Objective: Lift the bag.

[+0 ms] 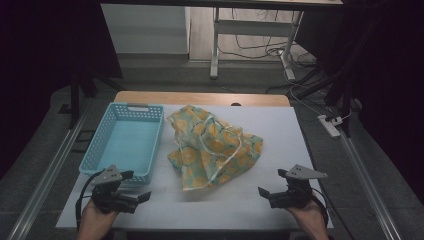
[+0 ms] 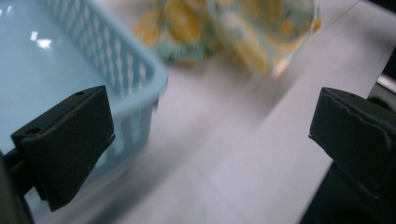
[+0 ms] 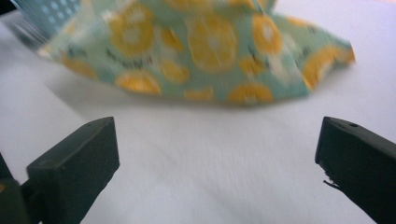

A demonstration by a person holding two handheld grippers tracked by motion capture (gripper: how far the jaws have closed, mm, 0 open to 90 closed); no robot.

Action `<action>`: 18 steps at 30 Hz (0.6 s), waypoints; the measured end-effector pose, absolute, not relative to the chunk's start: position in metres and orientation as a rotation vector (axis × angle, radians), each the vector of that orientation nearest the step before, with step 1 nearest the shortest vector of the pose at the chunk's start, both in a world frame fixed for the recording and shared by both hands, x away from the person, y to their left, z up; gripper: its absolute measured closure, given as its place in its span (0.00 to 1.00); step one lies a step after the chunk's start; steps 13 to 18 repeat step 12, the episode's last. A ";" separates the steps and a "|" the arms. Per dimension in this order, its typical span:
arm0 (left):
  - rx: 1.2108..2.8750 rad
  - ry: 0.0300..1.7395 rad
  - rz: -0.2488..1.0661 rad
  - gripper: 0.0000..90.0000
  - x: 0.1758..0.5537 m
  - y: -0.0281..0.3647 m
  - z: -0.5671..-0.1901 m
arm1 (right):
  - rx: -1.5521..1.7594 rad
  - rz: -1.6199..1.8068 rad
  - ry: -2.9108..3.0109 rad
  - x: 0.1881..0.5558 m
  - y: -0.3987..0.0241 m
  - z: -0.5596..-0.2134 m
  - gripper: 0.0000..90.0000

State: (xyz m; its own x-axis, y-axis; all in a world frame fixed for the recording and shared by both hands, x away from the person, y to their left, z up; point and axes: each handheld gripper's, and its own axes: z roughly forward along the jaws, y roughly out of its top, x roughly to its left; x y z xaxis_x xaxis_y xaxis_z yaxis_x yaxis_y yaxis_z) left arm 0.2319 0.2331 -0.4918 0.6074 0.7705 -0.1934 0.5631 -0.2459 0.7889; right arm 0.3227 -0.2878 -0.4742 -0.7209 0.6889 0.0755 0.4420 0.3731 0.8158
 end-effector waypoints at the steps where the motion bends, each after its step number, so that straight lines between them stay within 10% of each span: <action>1: 1.940 1.069 0.283 0.00 0.228 0.234 -0.495 | 1.013 1.262 2.361 0.319 -0.291 -0.477 0.00; 18: 2.024 1.188 0.294 0.00 0.222 0.238 -0.519 | 1.104 1.126 2.416 0.301 -0.311 -0.505 0.00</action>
